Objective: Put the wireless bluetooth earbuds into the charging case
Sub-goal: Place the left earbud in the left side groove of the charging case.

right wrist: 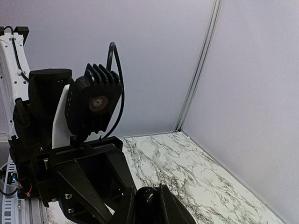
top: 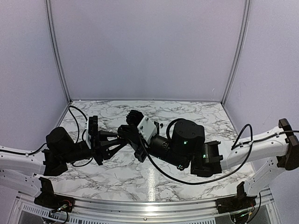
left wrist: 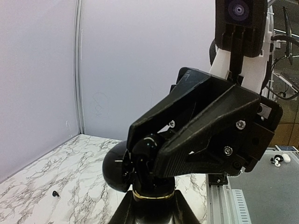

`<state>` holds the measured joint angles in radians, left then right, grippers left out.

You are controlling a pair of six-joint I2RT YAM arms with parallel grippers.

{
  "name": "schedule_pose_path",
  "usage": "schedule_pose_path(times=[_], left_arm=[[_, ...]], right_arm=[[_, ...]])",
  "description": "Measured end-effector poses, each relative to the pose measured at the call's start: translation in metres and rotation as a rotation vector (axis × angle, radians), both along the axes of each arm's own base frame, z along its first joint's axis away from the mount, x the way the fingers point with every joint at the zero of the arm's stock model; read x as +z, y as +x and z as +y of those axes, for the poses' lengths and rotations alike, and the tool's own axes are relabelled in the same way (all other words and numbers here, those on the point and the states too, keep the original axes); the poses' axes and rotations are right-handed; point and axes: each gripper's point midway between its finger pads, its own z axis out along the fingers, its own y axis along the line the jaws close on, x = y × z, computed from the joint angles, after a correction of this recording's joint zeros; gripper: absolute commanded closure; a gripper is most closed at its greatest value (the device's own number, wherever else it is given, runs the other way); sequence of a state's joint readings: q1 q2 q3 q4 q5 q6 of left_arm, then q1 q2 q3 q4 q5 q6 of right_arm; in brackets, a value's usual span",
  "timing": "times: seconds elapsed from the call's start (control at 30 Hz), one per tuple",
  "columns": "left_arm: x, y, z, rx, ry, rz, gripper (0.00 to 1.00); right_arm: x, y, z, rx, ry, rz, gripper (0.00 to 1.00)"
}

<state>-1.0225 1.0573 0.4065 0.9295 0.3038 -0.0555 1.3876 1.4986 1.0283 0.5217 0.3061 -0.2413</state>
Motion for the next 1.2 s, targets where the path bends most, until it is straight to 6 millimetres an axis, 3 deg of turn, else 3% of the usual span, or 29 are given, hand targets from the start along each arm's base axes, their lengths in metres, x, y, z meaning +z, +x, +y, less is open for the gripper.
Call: schedule_pose_path(times=[0.37, 0.53, 0.63, 0.93, 1.2], left_arm=[[-0.0014, -0.0015, 0.0024, 0.004, 0.004, -0.018, 1.0], [-0.0013, -0.0015, 0.0024, 0.004, 0.004, -0.019, 1.0], [-0.0005, -0.0016, 0.0026, 0.003, 0.001, -0.02, 1.0], [-0.0003, -0.0011, 0.0028, 0.007, 0.001, -0.023, 1.0], [-0.0003, -0.0018, 0.0026, 0.003, 0.001, -0.024, 1.0]], right_arm=[[-0.0016, -0.0002, -0.0015, 0.0, -0.002, 0.017, 0.82], [-0.0022, 0.0002, -0.0018, -0.002, 0.0, 0.024, 0.8], [-0.0045, 0.0008, -0.0021, -0.006, -0.008, 0.027, 0.73], [-0.0085, 0.0003, -0.0029, -0.006, -0.019, 0.032, 0.76], [-0.0082, 0.0005, -0.0035, -0.008, -0.021, 0.03, 0.7]])
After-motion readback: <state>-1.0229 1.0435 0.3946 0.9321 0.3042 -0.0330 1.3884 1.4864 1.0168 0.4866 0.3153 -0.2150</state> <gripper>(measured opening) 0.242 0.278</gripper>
